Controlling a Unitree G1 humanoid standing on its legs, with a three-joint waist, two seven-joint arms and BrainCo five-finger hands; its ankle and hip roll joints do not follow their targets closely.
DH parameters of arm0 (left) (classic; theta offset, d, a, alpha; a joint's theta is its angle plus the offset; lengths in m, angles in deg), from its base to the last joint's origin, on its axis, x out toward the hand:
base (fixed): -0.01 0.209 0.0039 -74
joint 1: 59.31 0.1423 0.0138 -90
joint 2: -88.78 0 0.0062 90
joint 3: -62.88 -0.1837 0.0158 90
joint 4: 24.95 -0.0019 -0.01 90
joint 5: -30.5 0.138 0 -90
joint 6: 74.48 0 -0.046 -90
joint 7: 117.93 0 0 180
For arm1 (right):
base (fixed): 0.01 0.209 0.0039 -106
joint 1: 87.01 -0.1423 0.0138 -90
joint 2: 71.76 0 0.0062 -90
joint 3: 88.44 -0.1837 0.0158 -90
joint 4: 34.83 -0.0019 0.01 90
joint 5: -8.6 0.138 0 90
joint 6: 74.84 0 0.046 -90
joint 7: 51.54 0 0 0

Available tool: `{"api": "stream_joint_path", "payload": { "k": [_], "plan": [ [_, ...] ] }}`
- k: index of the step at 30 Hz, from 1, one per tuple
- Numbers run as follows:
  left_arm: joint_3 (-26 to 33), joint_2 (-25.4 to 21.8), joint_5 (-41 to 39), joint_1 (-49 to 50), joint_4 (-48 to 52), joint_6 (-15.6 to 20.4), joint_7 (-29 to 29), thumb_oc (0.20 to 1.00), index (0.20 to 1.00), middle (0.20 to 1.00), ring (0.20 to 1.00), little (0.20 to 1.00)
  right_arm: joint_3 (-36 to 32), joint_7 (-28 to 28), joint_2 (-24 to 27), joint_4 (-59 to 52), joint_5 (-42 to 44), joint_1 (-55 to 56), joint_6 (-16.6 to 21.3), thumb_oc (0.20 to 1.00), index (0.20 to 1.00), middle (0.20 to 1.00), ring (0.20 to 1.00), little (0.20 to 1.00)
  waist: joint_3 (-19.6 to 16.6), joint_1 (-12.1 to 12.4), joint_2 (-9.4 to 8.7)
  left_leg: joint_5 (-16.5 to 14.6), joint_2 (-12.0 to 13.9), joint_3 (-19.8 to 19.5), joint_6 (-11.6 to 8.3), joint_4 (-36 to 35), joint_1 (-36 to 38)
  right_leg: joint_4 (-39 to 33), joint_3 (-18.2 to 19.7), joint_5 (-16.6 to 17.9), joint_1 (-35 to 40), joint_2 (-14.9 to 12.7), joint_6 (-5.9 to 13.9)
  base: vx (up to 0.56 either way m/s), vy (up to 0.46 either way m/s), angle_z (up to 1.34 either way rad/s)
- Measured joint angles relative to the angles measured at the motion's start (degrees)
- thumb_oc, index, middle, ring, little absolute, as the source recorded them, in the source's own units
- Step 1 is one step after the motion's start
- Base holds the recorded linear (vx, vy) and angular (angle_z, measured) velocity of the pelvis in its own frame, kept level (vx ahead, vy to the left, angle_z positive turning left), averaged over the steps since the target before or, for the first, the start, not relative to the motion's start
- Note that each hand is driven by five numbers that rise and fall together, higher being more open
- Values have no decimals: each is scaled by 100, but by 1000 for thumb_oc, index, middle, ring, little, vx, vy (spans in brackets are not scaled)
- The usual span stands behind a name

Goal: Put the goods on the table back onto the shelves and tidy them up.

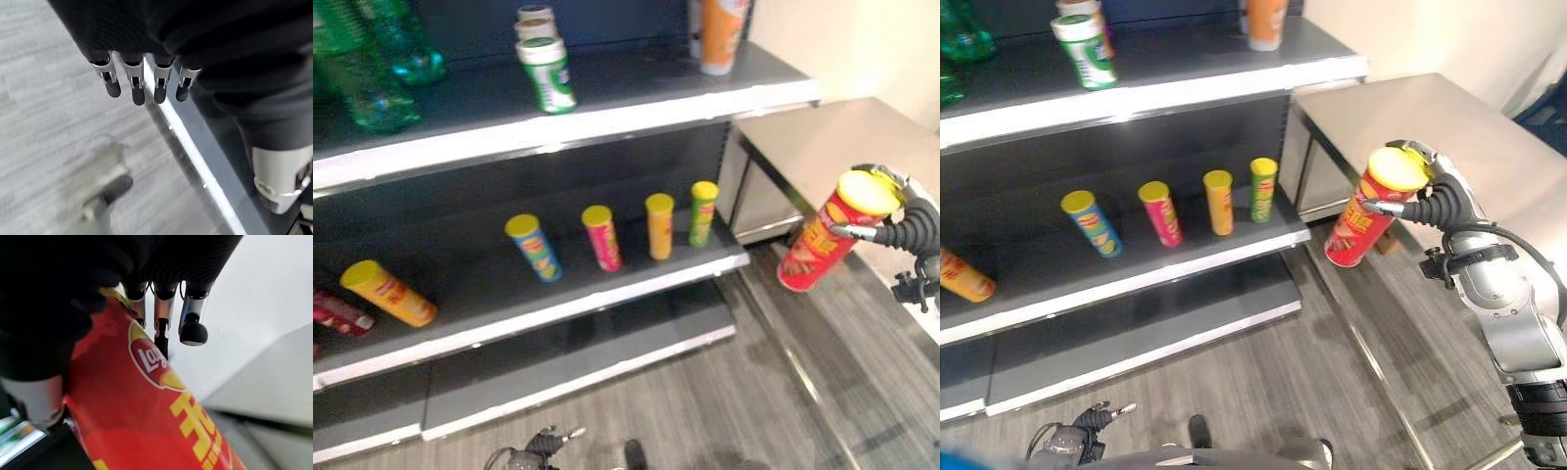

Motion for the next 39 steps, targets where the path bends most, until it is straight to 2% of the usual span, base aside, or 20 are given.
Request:
{"api": "stream_joint_path", "payload": {
  "k": [1, 3, 5, 8, 11, 17, 18, 21, 23, 26, 27, 29, 30, 31, 32, 34, 35, 36, 37, 39],
  "plan": [
    [16, -86, 1, -55, 15, 1, -13, 1000, 1000, 1000, 1000, 1000, 31, 64, 127, -107, -2, -5, 72, 200, 200, 200, 200, 200, 96, 19, -53, 47, -23, -48, 5, 18, -86, -41, 322, -265, -271, 394, -45, -11, -70, 56],
    [22, -23, 2, 97, 15, 2, -21, 1000, 1000, 1000, 1000, 1000, 30, 97, 126, -120, 0, -13, 108, 200, 200, 200, 200, 200, 110, 31, -114, -4, -116, -101, -47, -8, -51, -590, 767, -315, -435, 1191, -128, -14, -127, 30],
    [28, 127, 3, 367, 60, 1, -4, 1000, 1000, 1000, 1000, 1000, 14, 97, 145, -121, 1, -11, 135, 200, 200, 200, 200, 200, 107, 19, -114, -74, -187, -151, -104, -7, 0, -931, 817, -132, -420, 1628, -467, 3, -136, 11],
    [119, 180, -2, 437, 71, 1, 13, 1000, 1000, 1000, 1000, 1000, 14, 103, 145, -152, -2, 7, 147, 200, 200, 200, 200, 200, 91, 24, -90, -84, -213, -296, -121, -7, 3, -1330, 716, 49, -146, 1646, -558, 54, -193, 23],
    [131, 208, -2, 408, 275, 23, 19, 1000, 1000, 1000, 1000, 1000, -74, 209, 290, -675, -11, 27, 292, 200, 200, 200, 200, 200, 55, 10, -62, -101, -231, -576, -179, -7, 73, -2122, 470, 554, 398, 1709, -630, 48, -181, 44],
    [120, 338, -22, 344, 411, 30, 8, 1000, 1000, 1000, 1000, 1000, 17, 455, 295, -699, -216, 93, 358, 200, 200, 200, 200, 200, 123, 22, -44, -134, -217, -937, -401, 544, -129, -2094, 119, 370, 580, 1711, -822, -46, -38, 36],
    [120, 373, -40, 275, 408, 32, 3, 1000, 1000, 1000, 1000, 1000, 25, 488, 301, -699, -216, 102, 359, 200, 200, 200, 200, 200, 175, 21, -46, -186, -214, -972, -596, 683, -224, -2095, 43, 404, 594, 1656, -900, 36, 44, 32],
    [121, 375, -47, 246, 378, 63, -28, 1000, 1000, 1000, 1000, 1000, 201, 515, 209, -692, -216, 103, 373, 200, 200, 200, 200, 200, 298, 32, -244, -407, 254, -596, -823, 906, -311, -2121, -51, 334, 611, 1427, -1063, 87, 117, 20],
    [244, 354, -60, 247, 274, 75, -87, 1000, 1000, 1000, 1000, 1000, 340, 507, 44, -686, -216, 111, 377, 200, 200, 200, 200, 200, 347, -7, -255, -424, 1145, -721, -915, 762, -269, -2094, -31, 332, 553, 1422, -1064, 61, 191, 5],
    [263, 361, -116, 253, 520, 91, -131, 1000, 1000, 1000, 1000, 1000, 247, 473, 99, -612, -224, 338, 372, 200, 200, 200, 200, 200, 411, 5, -155, -388, 1666, -1111, -999, 642, -294, -2090, 0, 423, 415, 1251, -772, 252, 636, -3],
    [197, 330, -131, 162, 486, 118, -110, 1000, 1000, 1000, 1000, 1000, 94, 460, 67, -541, -223, 649, 339, 200, 200, 200, 200, 200, 411, 21, -36, -410, 1660, -1264, -1161, 671, -244, -2087, 53, 544, 411, 1155, -498, 319, 954, 2],
    [236, 334, -238, 211, 485, 121, -106, 1000, 1000, 1000, 1000, 1000, -133, 472, -45, -524, -247, 903, 250, 200, 200, 200, 200, 200, 374, -26, 156, -391, 1236, -1198, -1133, 325, -57, -2087, 19, 596, 452, 876, -284, 122, 523, -3],
    [236, 290, -245, 275, 564, 125, -100, 1000, 1000, 1000, 1000, 1000, -201, 468, -180, -490, -366, 910, 229, 200, 200, 200, 200, 200, 369, -35, 200, -263, 1024, -1199, -1285, 162, 61, -2089, 104, 608, 462, 720, -150, 37, 430, -5],
    [242, 254, -260, 292, 608, 123, -108, 1000, 1000, 1000, 1000, 1000, -204, 459, -279, -453, -419, 917, 227, 200, 200, 200, 200, 200, 370, -76, 165, -228, 859, -1207, -1209, 129, 100, -2089, 105, 656, 470, 579, -181, 27, 616, 11],
    [173, 94, -259, 305, 742, 134, -122, 1000, 1000, 1000, 1000, 1000, -195, 466, -410, -437, -465, 980, 196, 200, 200, 200, 200, 200, 366, -131, 68, -289, 393, -1168, -950, 149, 109, -1988, 127, 866, 432, 183, -226, -8, 608, 13],
    [85, -100, -256, 326, 787, 135, -110, 1000, 1000, 1000, 1000, 1000, -17, 433, -700, -437, -473, 653, 160, 200, 200, 200, 200, 200, 359, -53, 64, -309, 100, -916, -666, 113, 88, -1826, 399, 1351, 64, -101, -329, 1, 496, -44],
    [97, -131, -255, 347, 777, 130, -114, 1000, 1000, 1000, 1000, 1000, 127, 428, -749, -442, -509, 479, 171, 200, 200, 200, 200, 200, 358, 36, 117, -287, 120, -715, -588, 52, 75, -1797, 437, 1550, -125, -145, -282, 13, 497, -64],
    [138, -165, -256, 348, 759, 128, -122, 1000, 1000, 1000, 1000, 1000, 229, 426, -784, -414, -594, 442, 175, 200, 200, 200, 200, 200, 355, 38, 131, -290, 74, -730, -542, 54, 67, -1677, 376, 1452, -110, -160, -202, 18, 598, -56],
    [118, -336, -250, 406, 860, 137, -141, 1000, 1000, 1000, 1000, 1000, 299, 428, -790, -423, -681, 491, 152, 200, 200, 200, 200, 200, 329, 165, 83, -357, -86, -534, -324, 107, 97, -1590, 52, 1809, -156, -157, -247, 14, 343, -39],
    [115, -366, -218, 520, 975, 110, -136, 1000, 1000, 1000, 1000, 1000, 406, 355, -855, -424, -685, 447, 144, 200, 200, 200, 200, 200, 319, 146, 119, -402, -157, -482, -135, 59, 203, -1261, -50, 1872, -323, -237, -391, 3, 211, -25]
  ]
}}
